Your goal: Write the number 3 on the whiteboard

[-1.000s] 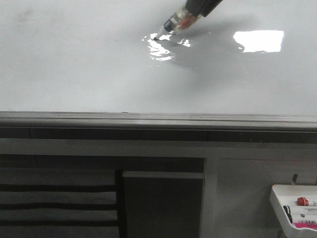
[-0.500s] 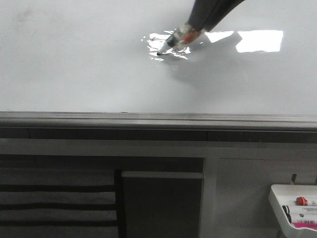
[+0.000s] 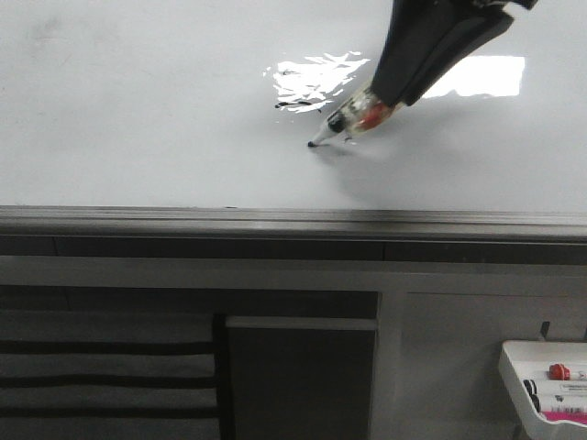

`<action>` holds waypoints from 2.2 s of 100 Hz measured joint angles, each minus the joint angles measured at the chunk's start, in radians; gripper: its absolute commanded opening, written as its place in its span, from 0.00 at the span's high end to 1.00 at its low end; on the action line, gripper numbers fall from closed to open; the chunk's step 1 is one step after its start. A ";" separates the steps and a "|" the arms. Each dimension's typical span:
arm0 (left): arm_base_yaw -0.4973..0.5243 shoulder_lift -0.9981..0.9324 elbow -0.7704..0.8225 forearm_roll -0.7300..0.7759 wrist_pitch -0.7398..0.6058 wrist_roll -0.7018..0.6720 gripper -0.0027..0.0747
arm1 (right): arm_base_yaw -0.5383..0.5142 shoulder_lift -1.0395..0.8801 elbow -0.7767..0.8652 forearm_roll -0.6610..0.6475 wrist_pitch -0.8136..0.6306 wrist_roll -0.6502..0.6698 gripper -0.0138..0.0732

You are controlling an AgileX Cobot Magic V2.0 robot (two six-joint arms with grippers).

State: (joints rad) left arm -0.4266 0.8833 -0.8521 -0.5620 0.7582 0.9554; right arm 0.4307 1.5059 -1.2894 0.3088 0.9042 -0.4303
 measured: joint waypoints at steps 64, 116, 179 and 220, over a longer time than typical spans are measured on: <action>0.000 0.000 0.000 0.000 0.000 0.000 0.82 | 0.080 -0.275 -0.013 0.024 0.119 -0.116 0.91; 0.000 0.000 0.000 -0.128 -0.010 -0.001 0.82 | 0.085 -0.349 0.006 -0.002 0.254 -0.344 0.91; -0.015 0.061 0.000 -0.142 -0.032 0.055 0.82 | 0.250 -0.142 0.008 0.124 -0.006 -0.627 0.91; -0.133 0.156 0.000 -0.120 -0.061 0.247 0.82 | 0.254 -0.134 0.008 0.124 -0.023 -0.736 0.91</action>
State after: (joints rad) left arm -0.5594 1.0397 -0.8521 -0.6823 0.6969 1.2028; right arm 0.6848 1.3722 -1.2810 0.4323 0.8811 -1.1660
